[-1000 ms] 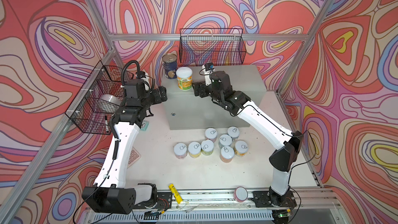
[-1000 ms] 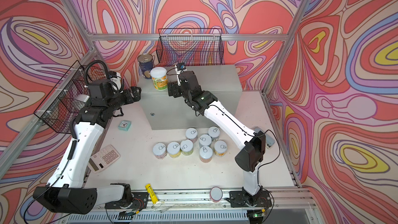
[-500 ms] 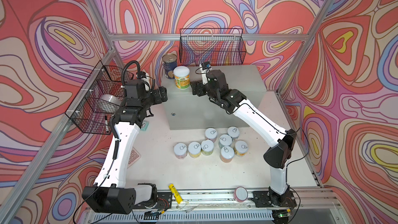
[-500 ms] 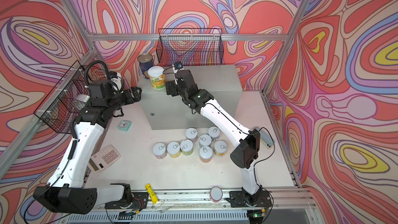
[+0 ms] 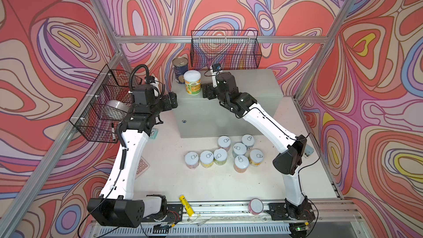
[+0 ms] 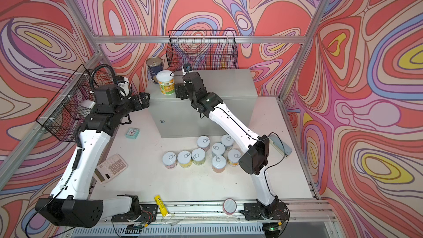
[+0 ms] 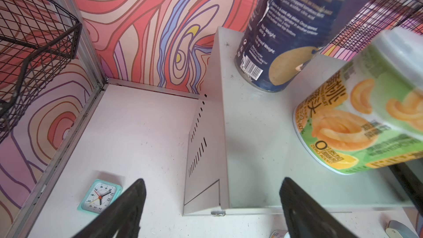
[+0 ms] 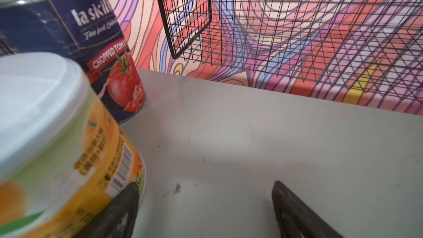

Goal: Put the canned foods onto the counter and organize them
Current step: 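Push the green-and-orange can toward the blue tomato can with the right gripper, then lower both grippers from the cabinet toward the white-lidded cans on the table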

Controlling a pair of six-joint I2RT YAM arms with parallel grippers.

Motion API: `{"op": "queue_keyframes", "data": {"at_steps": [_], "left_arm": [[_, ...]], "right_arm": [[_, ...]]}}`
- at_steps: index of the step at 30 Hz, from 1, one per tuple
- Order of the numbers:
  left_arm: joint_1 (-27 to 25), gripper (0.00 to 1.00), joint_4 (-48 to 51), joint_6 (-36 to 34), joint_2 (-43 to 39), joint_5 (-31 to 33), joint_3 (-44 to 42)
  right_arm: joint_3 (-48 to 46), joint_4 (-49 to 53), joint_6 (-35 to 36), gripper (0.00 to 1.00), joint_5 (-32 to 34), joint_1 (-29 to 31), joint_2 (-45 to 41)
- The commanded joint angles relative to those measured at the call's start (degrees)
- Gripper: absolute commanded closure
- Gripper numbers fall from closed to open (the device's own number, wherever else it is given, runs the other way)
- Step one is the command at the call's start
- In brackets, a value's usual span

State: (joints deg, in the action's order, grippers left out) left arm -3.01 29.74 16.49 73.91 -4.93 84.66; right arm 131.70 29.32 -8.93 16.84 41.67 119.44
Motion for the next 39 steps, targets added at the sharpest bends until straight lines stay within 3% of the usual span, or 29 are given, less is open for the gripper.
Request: {"op": "queue_keyframes", "data": {"at_steps": [1, 20, 32, 39], "left_arm": [[0.1, 0.07, -0.73, -0.5, -1.05, 0.01, -0.64], [-1.29, 0.07, -1.44, 0.11, -0.61, -2.98, -1.42], [-1.92, 0.06, -2.27, 1.61, 0.84, -1.41, -0.66], [-1.99, 0.06, -2.0, 1.0, 2.53, -0.98, 0.64]], "right_arm": [[-0.05, 0.42, -0.56, 0.07, -2.46, 0.32, 0.73], [2.68, -0.23, -2.54, 0.09, -4.82, 3.51, 3.92], [7.78, 0.63, -4.06, 0.09, -8.73, 3.83, 8.35], [4.7, -0.29, -4.19, 0.09, -7.97, 3.91, 6.96]]}}
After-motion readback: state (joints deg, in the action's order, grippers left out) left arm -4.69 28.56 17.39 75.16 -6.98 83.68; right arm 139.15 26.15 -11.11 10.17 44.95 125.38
